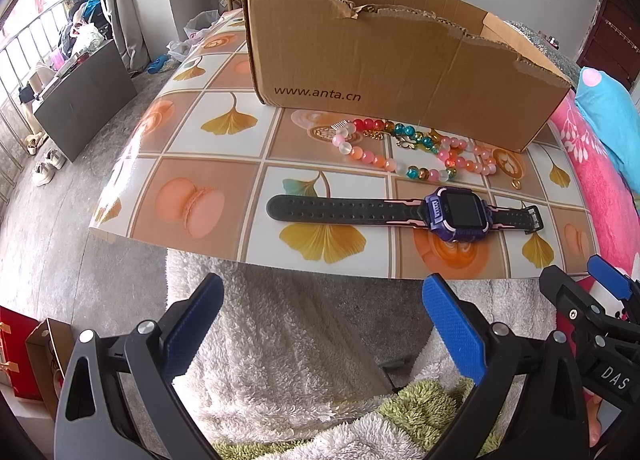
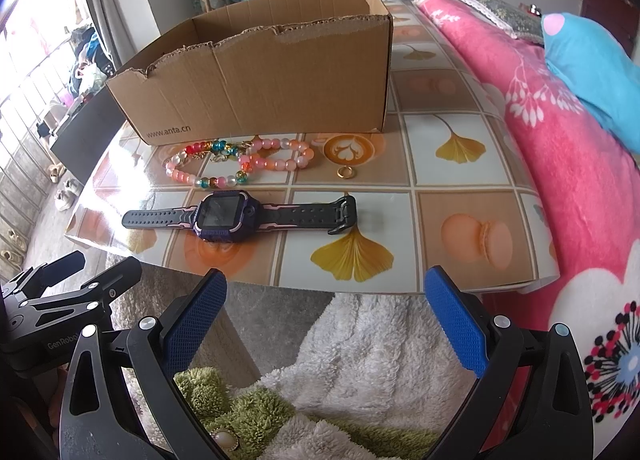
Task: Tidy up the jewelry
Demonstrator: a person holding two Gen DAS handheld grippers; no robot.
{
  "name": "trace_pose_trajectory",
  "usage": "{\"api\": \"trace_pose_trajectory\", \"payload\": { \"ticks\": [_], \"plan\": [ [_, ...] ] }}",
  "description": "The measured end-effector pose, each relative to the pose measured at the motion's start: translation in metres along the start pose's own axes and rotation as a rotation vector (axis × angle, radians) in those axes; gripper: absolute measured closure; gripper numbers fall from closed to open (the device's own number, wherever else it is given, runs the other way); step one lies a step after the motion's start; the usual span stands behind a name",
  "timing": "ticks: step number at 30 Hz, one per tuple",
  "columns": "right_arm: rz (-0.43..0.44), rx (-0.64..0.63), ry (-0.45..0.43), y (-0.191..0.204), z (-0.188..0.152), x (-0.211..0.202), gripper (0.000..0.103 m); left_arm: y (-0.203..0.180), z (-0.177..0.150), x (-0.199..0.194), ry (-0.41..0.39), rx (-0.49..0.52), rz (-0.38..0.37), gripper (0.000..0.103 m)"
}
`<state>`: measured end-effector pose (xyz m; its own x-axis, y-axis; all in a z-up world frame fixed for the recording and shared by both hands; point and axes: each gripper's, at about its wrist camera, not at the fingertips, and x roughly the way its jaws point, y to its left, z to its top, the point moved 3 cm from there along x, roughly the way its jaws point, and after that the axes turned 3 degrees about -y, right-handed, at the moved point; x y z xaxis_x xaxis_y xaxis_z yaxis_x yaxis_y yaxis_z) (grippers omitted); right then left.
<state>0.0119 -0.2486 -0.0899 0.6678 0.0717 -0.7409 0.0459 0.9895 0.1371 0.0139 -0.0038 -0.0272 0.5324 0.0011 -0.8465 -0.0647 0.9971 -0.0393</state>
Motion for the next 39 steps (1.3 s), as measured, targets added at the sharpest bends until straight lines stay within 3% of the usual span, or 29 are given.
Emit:
{"api": "trace_pose_trajectory", "payload": {
  "ticks": [39],
  "plan": [
    [-0.009, -0.012, -0.006, 0.0045, 0.0030, -0.0006, 0.008, 0.0043, -0.0015, 0.0002, -0.002, -0.007, -0.011, 0.005]
  ]
}}
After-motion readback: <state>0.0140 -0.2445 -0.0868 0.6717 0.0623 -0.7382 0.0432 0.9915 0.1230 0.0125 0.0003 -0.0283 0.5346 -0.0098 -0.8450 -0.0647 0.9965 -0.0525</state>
